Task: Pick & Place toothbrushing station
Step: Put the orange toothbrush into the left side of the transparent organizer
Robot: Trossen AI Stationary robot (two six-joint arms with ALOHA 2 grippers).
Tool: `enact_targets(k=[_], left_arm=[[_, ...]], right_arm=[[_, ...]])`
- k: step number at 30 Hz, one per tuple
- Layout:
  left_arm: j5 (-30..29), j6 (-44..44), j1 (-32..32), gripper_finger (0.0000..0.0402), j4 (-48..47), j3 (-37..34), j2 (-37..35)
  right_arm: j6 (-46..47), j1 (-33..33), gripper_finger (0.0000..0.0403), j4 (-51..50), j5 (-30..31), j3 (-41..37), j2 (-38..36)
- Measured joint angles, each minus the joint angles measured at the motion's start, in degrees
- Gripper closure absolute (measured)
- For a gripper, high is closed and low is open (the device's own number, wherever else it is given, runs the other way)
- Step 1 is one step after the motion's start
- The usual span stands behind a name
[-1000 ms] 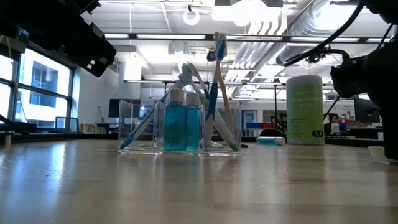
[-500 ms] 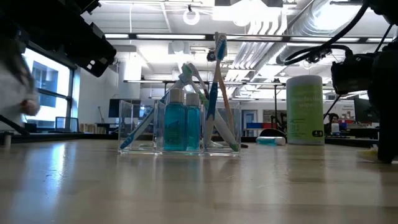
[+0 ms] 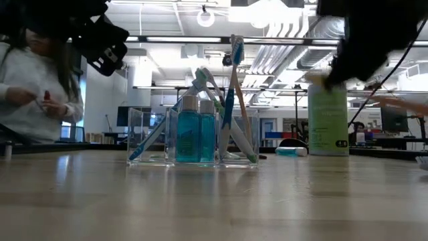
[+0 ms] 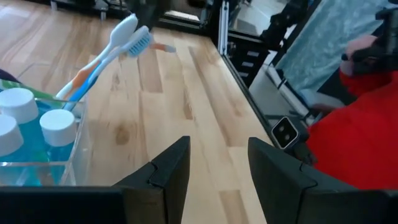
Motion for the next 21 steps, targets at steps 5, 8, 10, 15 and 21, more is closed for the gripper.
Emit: enact_targets(k=[5,8,10,15,21], left_arm=[[-0.05,-0.11,0.0,0.0246,1.13,0.0,0.0],[-0.09,-0.11,0.0,0.0246,2.28,0.0,0.0],[-0.09,0.21,-0.02,0.0246,3.26,0.0,0.0],[-0.24,3.56,-1.42,0.0246,9.23,0.0,0.85],[-2.63,11.39,-4.63,0.0246,22.52,0.0,6.95]], right_arm=[[-12.92,1.81,0.0395,7.69,4.09,3.53,-0.15],[-20.53,2.49,0.0395,13.76,5.4,4.12,-0.17],[-25.22,2.61,0.0395,17.45,5.71,4.13,-0.17],[-35.03,2.08,0.0395,24.93,5.69,4.13,-0.19],[-43.62,1.58,0.0395,31.56,5.25,4.13,-0.2]])
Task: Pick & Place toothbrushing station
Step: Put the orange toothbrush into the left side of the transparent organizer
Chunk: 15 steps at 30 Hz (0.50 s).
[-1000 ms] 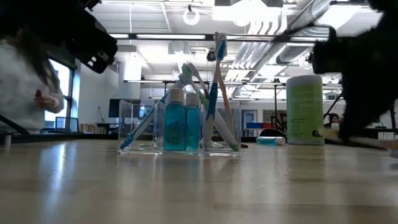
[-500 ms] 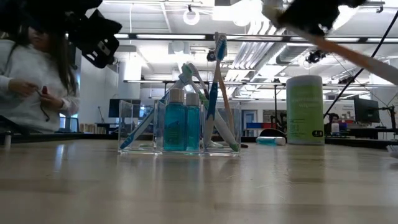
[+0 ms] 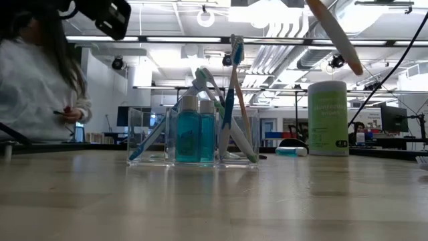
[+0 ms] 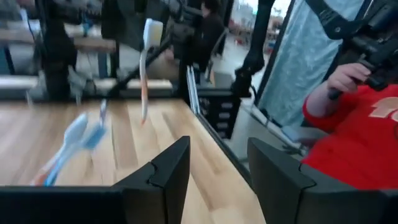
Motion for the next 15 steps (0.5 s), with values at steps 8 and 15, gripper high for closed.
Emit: enact_targets(k=[8,15], left_arm=[[-8.73,14.76,-0.67,0.0246,25.8,0.17,13.91],[-8.48,16.58,1.52,0.0246,34.94,4.48,23.58]], right_arm=[[-5.27,0.03,0.0394,5.59,-2.86,0.0,-0.04],[-7.01,-1.44,0.0394,7.89,-3.68,0.02,-0.07]])
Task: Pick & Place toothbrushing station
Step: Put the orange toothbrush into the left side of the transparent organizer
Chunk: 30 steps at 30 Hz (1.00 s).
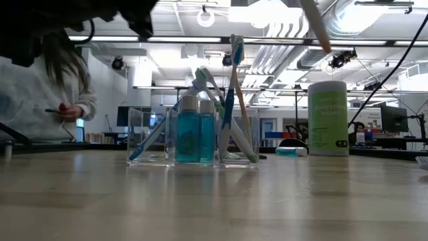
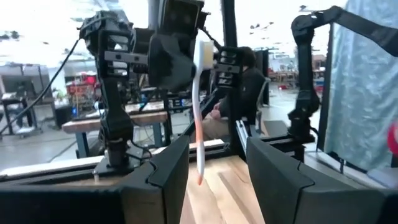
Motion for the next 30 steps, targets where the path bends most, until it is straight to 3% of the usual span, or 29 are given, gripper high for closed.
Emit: enact_targets(k=[7,13,30], left_arm=[[0.0,1.24,1.78,0.0246,-0.55,6.42,3.84],[0.07,-3.11,3.51,0.0246,-7.19,9.95,3.92],[1.81,-7.54,6.92,0.0246,-13.03,14.19,3.92]], right_arm=[[0.24,-2.55,0.0394,0.03,-2.36,0.02,1.18],[0.05,-3.58,0.0394,1.31,-3.72,0.04,1.95],[-1.07,-4.55,0.0394,1.78,-3.77,0.04,1.95]])
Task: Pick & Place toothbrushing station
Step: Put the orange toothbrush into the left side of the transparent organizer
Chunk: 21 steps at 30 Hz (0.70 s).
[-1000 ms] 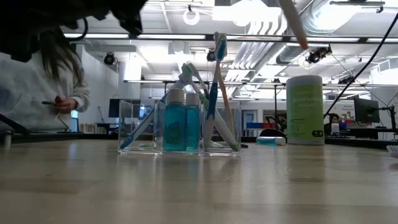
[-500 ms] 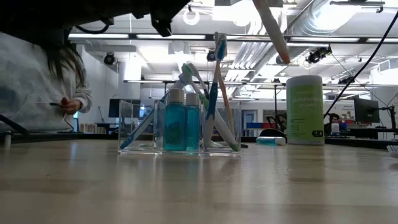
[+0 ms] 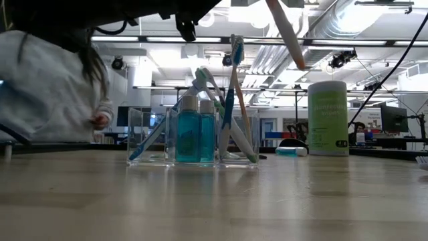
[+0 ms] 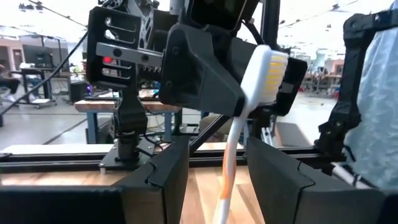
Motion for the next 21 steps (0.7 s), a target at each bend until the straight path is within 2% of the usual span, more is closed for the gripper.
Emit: enact_targets(k=[21], left_arm=[[0.81,-1.97,0.59,0.0246,-5.45,3.24,0.0]], right_arm=[[-0.18,-0.37,0.0394,-0.09,0.01,0.0,0.0]])
